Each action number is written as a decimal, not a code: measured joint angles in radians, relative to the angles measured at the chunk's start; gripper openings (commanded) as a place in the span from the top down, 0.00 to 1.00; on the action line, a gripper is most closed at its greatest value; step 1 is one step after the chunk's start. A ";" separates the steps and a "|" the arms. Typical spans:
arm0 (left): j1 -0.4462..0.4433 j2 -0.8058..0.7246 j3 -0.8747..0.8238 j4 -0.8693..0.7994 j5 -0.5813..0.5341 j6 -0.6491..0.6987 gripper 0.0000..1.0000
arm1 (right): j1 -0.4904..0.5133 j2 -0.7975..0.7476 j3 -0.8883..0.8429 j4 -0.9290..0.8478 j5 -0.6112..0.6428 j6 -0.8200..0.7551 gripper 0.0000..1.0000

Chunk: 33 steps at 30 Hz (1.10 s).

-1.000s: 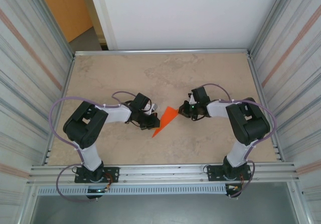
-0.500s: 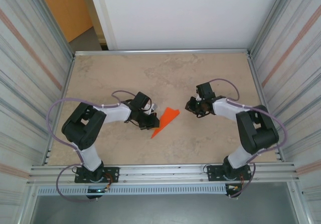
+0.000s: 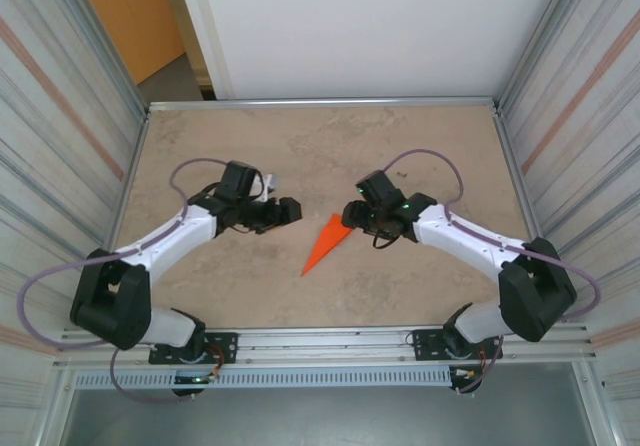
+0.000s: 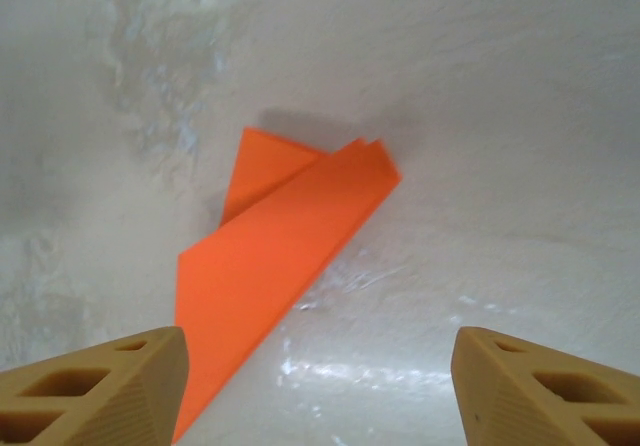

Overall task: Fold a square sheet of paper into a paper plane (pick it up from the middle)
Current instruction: Turn over the paper plane at the center of the table.

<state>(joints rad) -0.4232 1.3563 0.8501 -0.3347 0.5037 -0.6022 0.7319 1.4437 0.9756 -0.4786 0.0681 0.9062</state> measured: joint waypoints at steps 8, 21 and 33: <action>0.072 -0.128 -0.078 -0.075 -0.081 0.060 0.01 | 0.172 0.291 0.262 -0.132 0.110 0.186 0.26; 0.090 -0.196 -0.127 -0.088 -0.136 0.080 0.01 | 0.205 0.537 0.500 -0.345 0.216 0.322 0.30; 0.090 -0.197 -0.135 -0.088 -0.139 0.080 0.01 | 0.218 0.558 0.517 -0.445 0.241 0.371 0.44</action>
<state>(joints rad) -0.3328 1.1591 0.7147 -0.4225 0.3649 -0.5224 0.9501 2.0022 1.4925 -0.9237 0.3096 1.2770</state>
